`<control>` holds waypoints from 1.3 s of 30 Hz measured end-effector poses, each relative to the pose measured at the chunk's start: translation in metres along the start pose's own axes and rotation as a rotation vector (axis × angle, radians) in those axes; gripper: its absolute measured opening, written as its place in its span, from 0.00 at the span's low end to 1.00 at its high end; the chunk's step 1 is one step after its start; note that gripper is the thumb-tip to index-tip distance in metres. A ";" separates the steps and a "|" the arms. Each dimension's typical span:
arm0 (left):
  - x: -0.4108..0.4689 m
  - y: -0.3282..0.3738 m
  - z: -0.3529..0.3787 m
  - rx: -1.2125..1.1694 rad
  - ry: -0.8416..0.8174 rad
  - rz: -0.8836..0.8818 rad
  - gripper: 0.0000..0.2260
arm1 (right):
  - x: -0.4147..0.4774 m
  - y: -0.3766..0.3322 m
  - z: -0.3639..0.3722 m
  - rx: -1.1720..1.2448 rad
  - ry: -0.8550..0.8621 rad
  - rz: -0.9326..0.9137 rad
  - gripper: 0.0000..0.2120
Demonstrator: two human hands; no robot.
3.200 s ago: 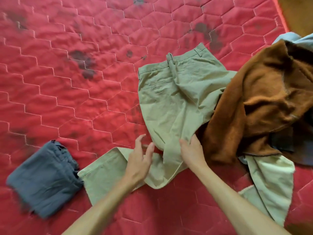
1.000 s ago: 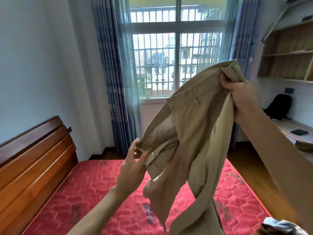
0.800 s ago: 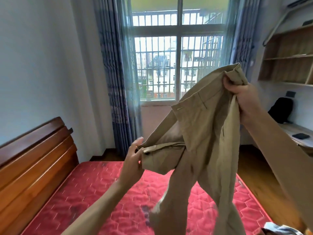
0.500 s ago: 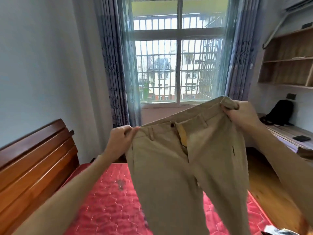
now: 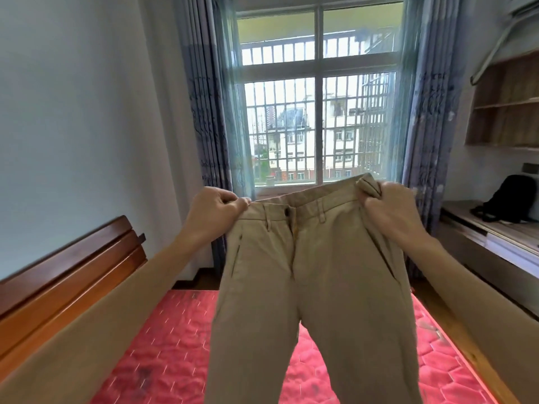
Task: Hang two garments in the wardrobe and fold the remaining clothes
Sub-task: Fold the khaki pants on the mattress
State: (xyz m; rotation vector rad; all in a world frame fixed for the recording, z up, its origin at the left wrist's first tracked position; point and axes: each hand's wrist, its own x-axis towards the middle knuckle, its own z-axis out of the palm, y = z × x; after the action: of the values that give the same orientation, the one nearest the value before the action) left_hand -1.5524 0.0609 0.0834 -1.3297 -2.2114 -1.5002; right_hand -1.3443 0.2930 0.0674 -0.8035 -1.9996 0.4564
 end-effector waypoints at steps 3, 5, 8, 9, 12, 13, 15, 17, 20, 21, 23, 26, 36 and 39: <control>0.001 0.033 0.010 -0.165 -0.016 -0.103 0.10 | -0.018 -0.045 0.008 0.155 0.050 -0.140 0.09; 0.002 0.053 0.018 -0.303 -0.030 -0.186 0.08 | -0.026 -0.070 0.015 0.210 0.089 -0.200 0.10; 0.004 0.076 0.025 -0.465 -0.052 -0.276 0.06 | -0.029 -0.092 0.026 0.341 0.104 -0.224 0.12; 0.005 0.081 0.025 -0.492 -0.052 -0.283 0.06 | -0.030 -0.097 0.028 0.391 0.093 -0.230 0.13; 0.006 0.085 0.025 -0.536 -0.013 -0.289 0.09 | -0.031 -0.104 0.029 0.522 0.021 -0.266 0.15; 0.008 0.084 0.025 -0.552 0.005 -0.290 0.09 | -0.032 -0.104 0.029 0.548 -0.012 -0.266 0.17; 0.010 0.083 0.023 -0.579 0.043 -0.291 0.08 | -0.034 -0.101 0.030 0.548 -0.082 -0.268 0.21; 0.012 0.081 0.023 -0.617 0.073 -0.298 0.07 | -0.039 -0.098 0.032 0.538 -0.127 -0.293 0.21; 0.013 0.079 0.027 -0.564 0.082 -0.282 0.07 | -0.044 -0.096 0.031 0.603 -0.207 -0.334 0.17; 0.013 0.077 0.029 -0.512 0.095 -0.273 0.08 | -0.044 -0.095 0.032 0.596 -0.233 -0.353 0.13; 0.011 0.076 0.031 -0.458 0.083 -0.260 0.09 | -0.041 -0.090 0.035 0.542 -0.224 -0.381 0.07; 0.010 0.076 0.032 -0.447 0.018 -0.173 0.09 | -0.038 -0.085 0.043 0.677 -0.226 -0.306 0.14; 0.008 -0.020 0.017 0.385 -0.054 0.064 0.47 | -0.029 -0.051 0.046 1.042 -0.323 0.129 0.08; 0.012 -0.039 0.003 0.071 -0.345 -0.100 0.47 | -0.028 -0.040 0.046 1.094 -0.400 0.194 0.06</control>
State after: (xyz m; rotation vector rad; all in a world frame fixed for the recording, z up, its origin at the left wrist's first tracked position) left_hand -1.5869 0.0658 0.0628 -1.5776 -2.5456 -1.2875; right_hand -1.3876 0.2448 0.0501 -0.1952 -1.6198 1.7257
